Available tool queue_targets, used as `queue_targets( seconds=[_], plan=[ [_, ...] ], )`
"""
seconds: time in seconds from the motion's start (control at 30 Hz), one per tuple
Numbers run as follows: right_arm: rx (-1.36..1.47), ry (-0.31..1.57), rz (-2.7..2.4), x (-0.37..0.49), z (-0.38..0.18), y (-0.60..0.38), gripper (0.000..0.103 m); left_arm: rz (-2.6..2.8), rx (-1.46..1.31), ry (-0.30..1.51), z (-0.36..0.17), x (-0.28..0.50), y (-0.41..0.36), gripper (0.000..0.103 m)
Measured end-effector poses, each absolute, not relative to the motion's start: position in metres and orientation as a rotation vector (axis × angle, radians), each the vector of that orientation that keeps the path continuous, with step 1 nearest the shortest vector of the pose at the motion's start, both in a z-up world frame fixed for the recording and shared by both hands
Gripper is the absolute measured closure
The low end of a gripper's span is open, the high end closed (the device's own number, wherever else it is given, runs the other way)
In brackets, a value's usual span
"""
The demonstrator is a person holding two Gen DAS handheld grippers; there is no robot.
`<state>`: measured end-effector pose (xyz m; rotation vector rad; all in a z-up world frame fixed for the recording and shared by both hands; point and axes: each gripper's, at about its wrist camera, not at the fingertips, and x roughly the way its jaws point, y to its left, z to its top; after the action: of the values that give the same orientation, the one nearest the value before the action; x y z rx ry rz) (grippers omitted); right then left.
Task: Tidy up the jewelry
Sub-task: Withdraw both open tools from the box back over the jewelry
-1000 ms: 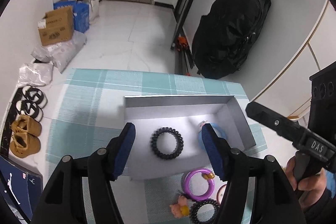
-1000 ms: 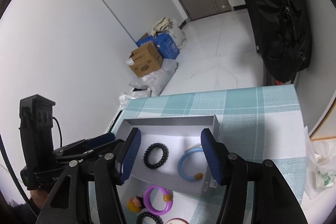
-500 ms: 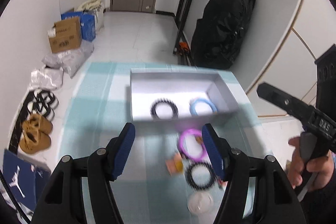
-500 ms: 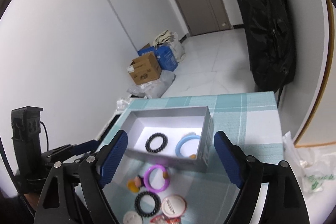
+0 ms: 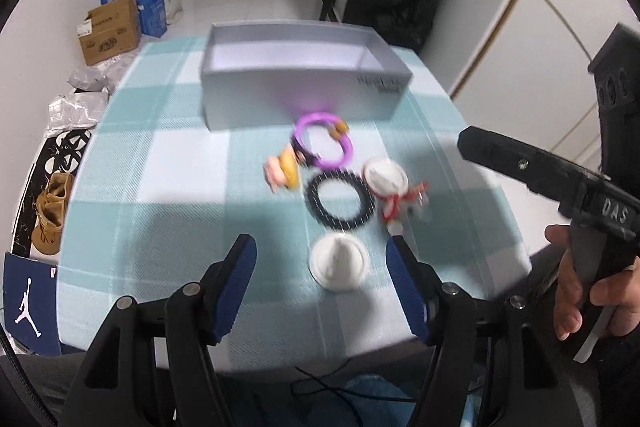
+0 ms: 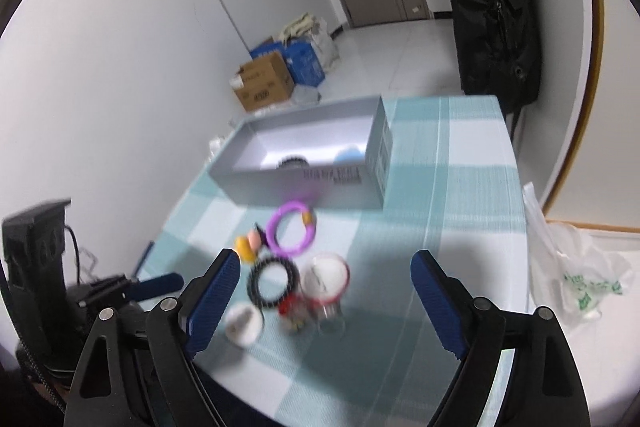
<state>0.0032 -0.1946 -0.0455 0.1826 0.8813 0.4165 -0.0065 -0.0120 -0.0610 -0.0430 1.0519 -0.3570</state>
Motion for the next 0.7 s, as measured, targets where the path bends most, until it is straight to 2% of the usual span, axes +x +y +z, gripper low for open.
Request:
queue_targets(
  seconds=[0.3, 0.7],
  plan=[
    [0.139, 0.915, 0.390, -0.025, -0.053, -0.193, 0.015, -0.337, 0.036, 1.122, -0.081, -0.006, -0.023, 0.040],
    [0.154, 0.936, 0.361, -0.032, -0.056, -0.198, 0.015, -0.317, 0.123, 1.130, -0.089, -0.017, -0.034, 0.040]
  ],
)
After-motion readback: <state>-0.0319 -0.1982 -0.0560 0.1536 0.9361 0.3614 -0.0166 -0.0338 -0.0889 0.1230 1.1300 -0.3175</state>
